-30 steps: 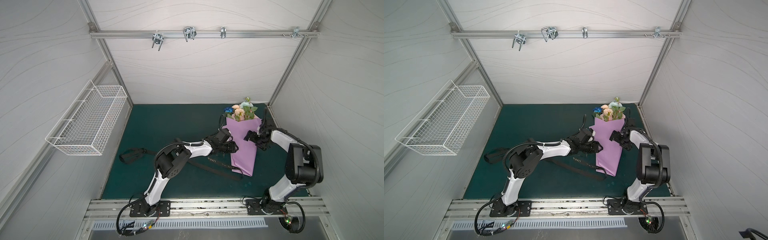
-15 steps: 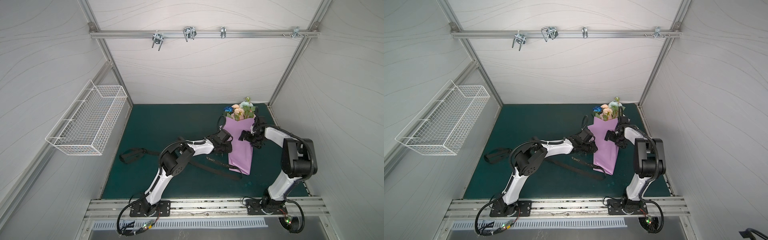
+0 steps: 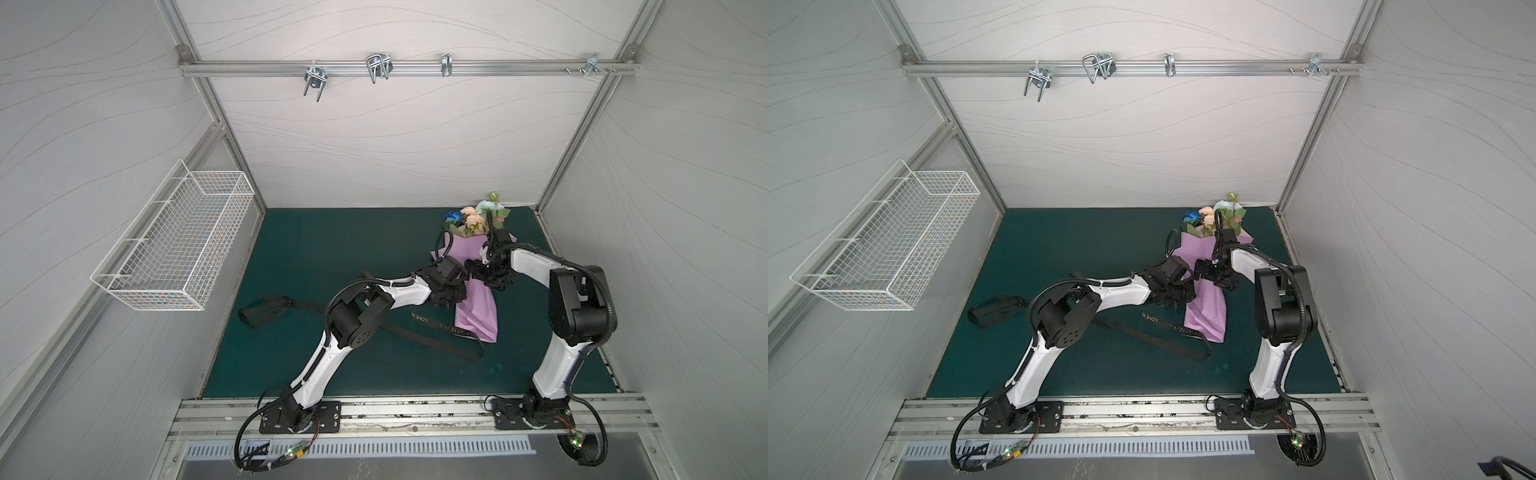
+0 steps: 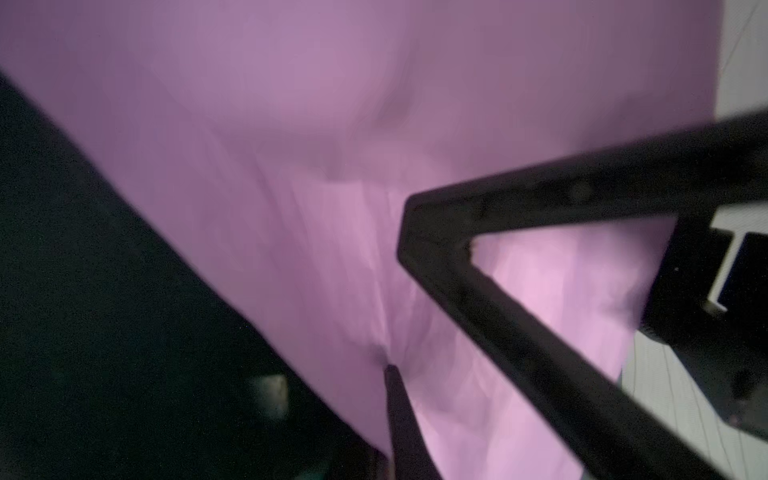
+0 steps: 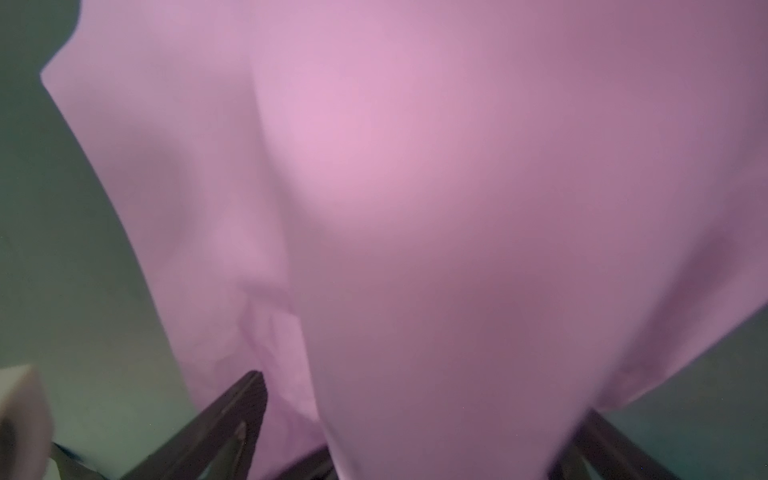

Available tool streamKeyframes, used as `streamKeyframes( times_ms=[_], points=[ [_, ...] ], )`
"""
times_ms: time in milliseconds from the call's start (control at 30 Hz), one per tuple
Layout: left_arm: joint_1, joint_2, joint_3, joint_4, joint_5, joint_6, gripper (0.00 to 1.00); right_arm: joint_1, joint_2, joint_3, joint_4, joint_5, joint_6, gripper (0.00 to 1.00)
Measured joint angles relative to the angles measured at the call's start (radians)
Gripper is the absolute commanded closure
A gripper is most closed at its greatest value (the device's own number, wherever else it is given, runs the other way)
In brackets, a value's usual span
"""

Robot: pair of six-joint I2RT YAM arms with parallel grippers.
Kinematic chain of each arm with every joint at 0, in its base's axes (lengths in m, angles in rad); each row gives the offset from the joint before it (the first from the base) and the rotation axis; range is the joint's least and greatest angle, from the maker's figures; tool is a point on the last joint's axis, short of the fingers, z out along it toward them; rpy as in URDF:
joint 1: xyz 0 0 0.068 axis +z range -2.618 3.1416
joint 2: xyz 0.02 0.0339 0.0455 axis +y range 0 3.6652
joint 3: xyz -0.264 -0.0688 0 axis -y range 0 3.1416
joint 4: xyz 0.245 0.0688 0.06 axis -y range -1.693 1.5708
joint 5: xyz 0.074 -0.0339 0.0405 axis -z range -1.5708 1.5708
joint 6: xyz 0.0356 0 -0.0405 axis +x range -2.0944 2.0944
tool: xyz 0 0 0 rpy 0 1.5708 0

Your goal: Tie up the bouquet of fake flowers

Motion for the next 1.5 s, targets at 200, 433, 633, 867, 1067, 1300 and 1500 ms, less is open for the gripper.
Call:
streamKeyframes(
  times_ms=[200,433,633,867,1067,1300,1500],
  points=[
    [0.001,0.007,0.01,0.001,0.014,0.0,0.91,0.055,0.087,0.121,-0.092,0.098,0.01,0.05],
    [0.011,0.001,-0.011,0.034,0.039,-0.03,0.83,0.111,0.2,0.28,-0.247,0.253,0.015,0.37],
    [0.016,-0.084,-0.128,0.077,0.049,-0.037,0.53,0.113,0.218,0.308,-0.27,0.291,0.003,0.84],
    [0.078,-0.329,-0.391,0.079,0.032,-0.049,0.3,0.079,0.218,0.309,-0.272,0.29,-0.027,1.0],
    [0.161,-0.6,-0.516,0.051,-0.067,-0.019,0.01,0.053,0.216,0.325,-0.293,0.325,-0.059,1.0],
    [0.242,-0.868,-0.623,-0.046,-0.246,0.017,0.01,0.05,0.101,0.343,-0.343,0.293,-0.041,1.0],
    [0.343,-1.017,-0.752,-0.132,-0.345,0.012,0.01,0.138,-0.072,0.328,-0.343,0.222,0.038,1.0]
  ],
)
